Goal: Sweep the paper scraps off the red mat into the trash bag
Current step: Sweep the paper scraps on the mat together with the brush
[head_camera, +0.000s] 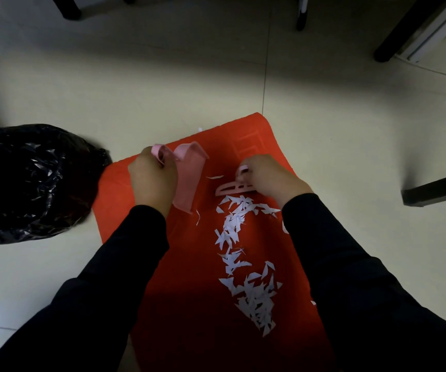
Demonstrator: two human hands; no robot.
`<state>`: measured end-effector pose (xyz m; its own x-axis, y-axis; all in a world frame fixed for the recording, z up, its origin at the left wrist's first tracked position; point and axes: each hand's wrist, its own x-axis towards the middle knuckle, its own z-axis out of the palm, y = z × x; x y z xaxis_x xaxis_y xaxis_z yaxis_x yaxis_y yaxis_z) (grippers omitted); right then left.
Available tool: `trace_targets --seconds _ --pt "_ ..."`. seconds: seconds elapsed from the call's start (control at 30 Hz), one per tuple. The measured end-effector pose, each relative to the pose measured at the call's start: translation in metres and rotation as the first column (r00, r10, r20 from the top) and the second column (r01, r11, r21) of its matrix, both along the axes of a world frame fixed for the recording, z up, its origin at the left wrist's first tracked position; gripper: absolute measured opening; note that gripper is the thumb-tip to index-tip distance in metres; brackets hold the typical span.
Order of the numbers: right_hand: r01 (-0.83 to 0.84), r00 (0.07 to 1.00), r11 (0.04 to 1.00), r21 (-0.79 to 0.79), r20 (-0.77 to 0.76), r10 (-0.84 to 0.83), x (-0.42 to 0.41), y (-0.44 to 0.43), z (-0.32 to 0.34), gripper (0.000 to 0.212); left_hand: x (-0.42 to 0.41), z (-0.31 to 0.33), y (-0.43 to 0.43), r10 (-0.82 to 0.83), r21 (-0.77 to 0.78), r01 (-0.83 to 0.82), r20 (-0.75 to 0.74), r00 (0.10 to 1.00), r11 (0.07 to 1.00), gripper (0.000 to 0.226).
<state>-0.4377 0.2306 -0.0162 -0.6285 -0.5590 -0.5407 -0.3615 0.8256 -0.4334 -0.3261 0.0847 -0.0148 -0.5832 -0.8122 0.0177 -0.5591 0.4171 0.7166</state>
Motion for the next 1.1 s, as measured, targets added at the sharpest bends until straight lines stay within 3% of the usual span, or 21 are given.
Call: trace_targets --seconds 0.23,0.47,0.83,1.1 --pt "0.138 0.984 0.982 -0.129 -0.093 -0.151 -0.002 0.016 0.009 0.022 -0.007 -0.009 -0.001 -0.065 -0.048 0.066 0.034 0.997 0.997 0.026" --pt "0.187 0.946 0.945 -0.27 -0.21 -0.247 -0.007 0.027 0.004 0.021 -0.029 -0.018 0.018 -0.207 0.002 0.208 0.114 0.972 0.978 0.026" --pt "0.227 0.936 0.919 -0.324 -0.188 -0.298 0.002 0.027 0.005 0.018 -0.02 -0.019 0.036 -0.37 -0.038 0.385 0.204 0.906 0.922 0.021" --pt "0.237 0.942 0.921 -0.311 -0.157 -0.295 0.007 0.031 0.004 0.018 -0.011 -0.003 0.037 -0.373 -0.006 0.379 0.17 0.912 0.925 0.025"
